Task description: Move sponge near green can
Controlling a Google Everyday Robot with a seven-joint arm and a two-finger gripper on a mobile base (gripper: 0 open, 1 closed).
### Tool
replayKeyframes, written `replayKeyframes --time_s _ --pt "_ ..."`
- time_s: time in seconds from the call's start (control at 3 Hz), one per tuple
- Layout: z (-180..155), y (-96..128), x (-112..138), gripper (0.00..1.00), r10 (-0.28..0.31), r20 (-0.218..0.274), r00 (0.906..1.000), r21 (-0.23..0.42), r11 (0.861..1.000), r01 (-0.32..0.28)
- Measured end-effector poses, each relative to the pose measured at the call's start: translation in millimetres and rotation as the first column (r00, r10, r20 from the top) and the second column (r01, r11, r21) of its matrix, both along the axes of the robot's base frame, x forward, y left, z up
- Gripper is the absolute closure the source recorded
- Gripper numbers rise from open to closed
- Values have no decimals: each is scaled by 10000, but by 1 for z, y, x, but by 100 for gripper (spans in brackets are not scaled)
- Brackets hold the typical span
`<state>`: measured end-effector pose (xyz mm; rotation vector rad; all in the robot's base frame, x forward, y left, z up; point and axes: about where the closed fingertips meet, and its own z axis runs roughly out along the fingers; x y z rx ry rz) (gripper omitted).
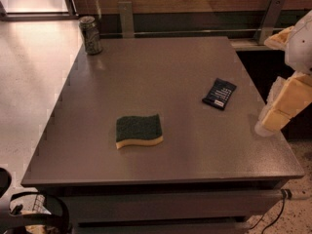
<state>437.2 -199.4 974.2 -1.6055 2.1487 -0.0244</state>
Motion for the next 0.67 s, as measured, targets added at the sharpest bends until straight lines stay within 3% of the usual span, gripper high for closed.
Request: replayKeyframes --time_s 0.33,0.67 --pt "-26 20 -8 0 -70 481 9988 1616 9868 -9" --pt "-57 45 6 0 74 1074 9942 3181 9472 -414"
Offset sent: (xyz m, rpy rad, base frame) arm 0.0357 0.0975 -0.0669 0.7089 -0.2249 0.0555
